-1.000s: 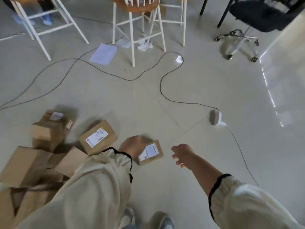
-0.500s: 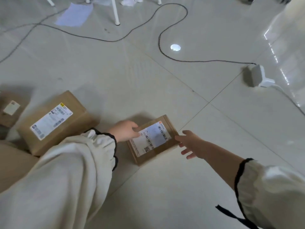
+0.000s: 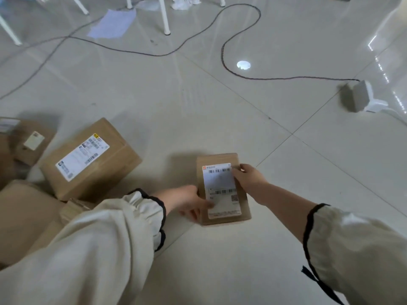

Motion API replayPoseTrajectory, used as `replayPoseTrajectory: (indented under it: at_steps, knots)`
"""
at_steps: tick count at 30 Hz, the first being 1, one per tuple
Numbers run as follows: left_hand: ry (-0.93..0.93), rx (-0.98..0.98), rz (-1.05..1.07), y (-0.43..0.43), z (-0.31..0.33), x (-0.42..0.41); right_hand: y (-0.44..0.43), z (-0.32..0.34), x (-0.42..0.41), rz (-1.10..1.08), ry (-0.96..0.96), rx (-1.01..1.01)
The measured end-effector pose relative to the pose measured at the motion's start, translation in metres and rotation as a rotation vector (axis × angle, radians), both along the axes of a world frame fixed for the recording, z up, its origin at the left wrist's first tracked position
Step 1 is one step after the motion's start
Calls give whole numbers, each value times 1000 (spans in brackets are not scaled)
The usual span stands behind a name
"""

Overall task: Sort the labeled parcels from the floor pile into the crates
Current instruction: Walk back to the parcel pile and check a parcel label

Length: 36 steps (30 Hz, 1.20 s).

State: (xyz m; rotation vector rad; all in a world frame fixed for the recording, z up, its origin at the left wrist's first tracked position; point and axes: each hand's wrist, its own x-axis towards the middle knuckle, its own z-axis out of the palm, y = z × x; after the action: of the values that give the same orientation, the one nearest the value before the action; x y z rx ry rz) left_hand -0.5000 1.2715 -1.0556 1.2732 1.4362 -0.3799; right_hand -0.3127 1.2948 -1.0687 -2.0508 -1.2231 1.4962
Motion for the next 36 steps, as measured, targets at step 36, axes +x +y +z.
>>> replayPoseTrajectory:
  at_steps: [36]
  knots:
    - [-317,202,555,37,351,9,-25,360,3,-233,213,34]
